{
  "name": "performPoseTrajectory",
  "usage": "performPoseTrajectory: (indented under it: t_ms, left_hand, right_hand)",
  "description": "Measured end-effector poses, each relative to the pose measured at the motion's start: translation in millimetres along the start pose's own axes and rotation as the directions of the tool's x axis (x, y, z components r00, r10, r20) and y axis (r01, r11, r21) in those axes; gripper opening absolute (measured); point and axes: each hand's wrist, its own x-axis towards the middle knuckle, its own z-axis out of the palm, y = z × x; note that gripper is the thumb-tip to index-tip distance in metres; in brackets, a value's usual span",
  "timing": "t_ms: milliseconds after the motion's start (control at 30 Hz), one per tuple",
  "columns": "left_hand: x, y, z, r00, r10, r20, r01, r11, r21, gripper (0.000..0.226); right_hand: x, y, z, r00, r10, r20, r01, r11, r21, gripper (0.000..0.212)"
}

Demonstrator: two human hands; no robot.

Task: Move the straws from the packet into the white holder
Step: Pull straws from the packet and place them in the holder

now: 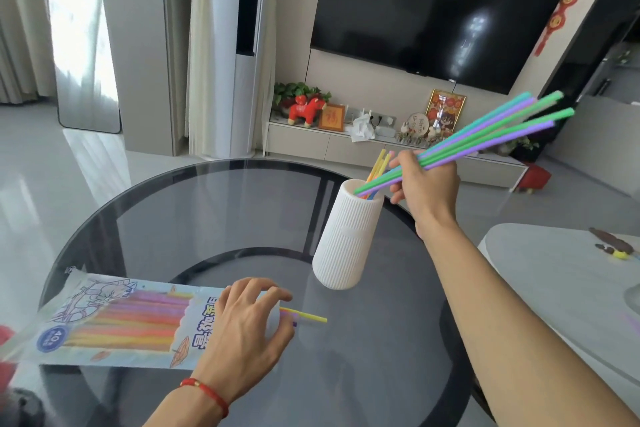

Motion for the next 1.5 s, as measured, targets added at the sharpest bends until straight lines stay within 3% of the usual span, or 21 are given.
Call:
performPoseTrajectory:
  t_ms: [167, 433, 500, 567, 633, 733, 800, 900, 1033, 1133, 1233, 1300, 1400, 1500]
  left_hand:
    - [0.5, -0.1, 0.9, 1.000, -0.020, 0.016, 0.020, 1.000, 0.011, 0.020]
    - [1.8, 1.8, -0.6, 0.999, -0.035, 0.026, 0.034, 0.999, 0.036, 0.022]
    - [2.2, 1.6, -0.9, 0.999, -0.039, 0.031, 0.038, 0.998, 0.040, 0.024]
    - [2.7, 1.8, -1.8, 0.999, -0.040, 0.031, 0.039, 0.999, 0.038, 0.025]
    - [2.9, 2.1, -2.1, 0.999, -0.039, 0.027, 0.038, 0.999, 0.034, 0.025]
    - [3.1, 5.0, -5.4, 0.999, -0.035, 0.033, 0.034, 0.999, 0.032, 0.026]
    - [3.0, 4.6, -9.2, 0.999, -0.009, 0.046, 0.006, 0.998, 0.059, 0.030]
    - [1.6, -1.2, -16.8, 0.993, 0.039, 0.114, -0.062, 0.976, 0.207, 0.048]
    - [-0.4, -17.5, -22.5, 0.959, 0.006, 0.283, -0.122, 0.910, 0.397, 0.099]
    - [-2.2, -29.3, -21.9, 0.892, -0.044, 0.450, -0.186, 0.871, 0.454, 0.131]
    - [2.4, -33.1, -19.2, 0.862, -0.080, 0.501, -0.186, 0.869, 0.459, 0.141]
    - [7.3, -28.4, -20.5, 0.884, -0.046, 0.465, -0.199, 0.862, 0.465, 0.140]
    - [9.4, -21.6, -20.0, 0.918, 0.012, 0.397, -0.219, 0.849, 0.480, 0.133]
    - [8.6, -22.2, -16.7, 0.946, 0.068, 0.317, -0.218, 0.856, 0.469, 0.120]
  right_hand:
    - [3.4, -5.1, 10.5, 0.984, -0.021, 0.179, 0.071, 0.958, -0.277, 0.033]
    - [5.5, -19.5, 6.7, 0.969, -0.093, 0.227, 0.165, 0.932, -0.322, 0.039]
    - [5.1, -20.7, 4.7, 0.964, -0.229, 0.135, 0.262, 0.905, -0.335, 0.030]
    - [3.5, -20.2, 3.4, 0.904, -0.425, 0.043, 0.413, 0.843, -0.346, 0.020]
    - [1.7, -17.0, 5.1, 0.847, -0.515, 0.130, 0.523, 0.765, -0.376, 0.023]
    - [-0.9, -8.9, 10.2, 0.845, -0.314, 0.432, 0.496, 0.762, -0.416, 0.040]
    - [-1.6, -6.8, 9.0, 0.840, -0.243, 0.484, 0.460, 0.792, -0.401, 0.044]
    - [-2.1, -16.6, -1.2, 0.860, -0.379, 0.342, 0.482, 0.823, -0.300, 0.040]
    - [-18.0, -17.2, -18.9, 0.863, -0.499, 0.079, 0.505, 0.857, -0.107, 0.033]
    - [-50.5, 3.9, -31.0, 0.846, -0.523, 0.104, 0.527, 0.849, -0.021, 0.033]
    - [-84.6, 43.0, -31.6, 0.870, -0.368, 0.327, 0.417, 0.904, -0.092, 0.035]
    - [-103.3, 71.8, -25.5, 0.879, -0.119, 0.461, 0.252, 0.938, -0.238, 0.038]
    - [-128.1, 104.3, -15.5, 0.788, 0.248, 0.564, 0.030, 0.899, -0.437, 0.047]
    - [-146.6, 119.5, -3.0, 0.771, 0.300, 0.562, -0.033, 0.900, -0.435, 0.053]
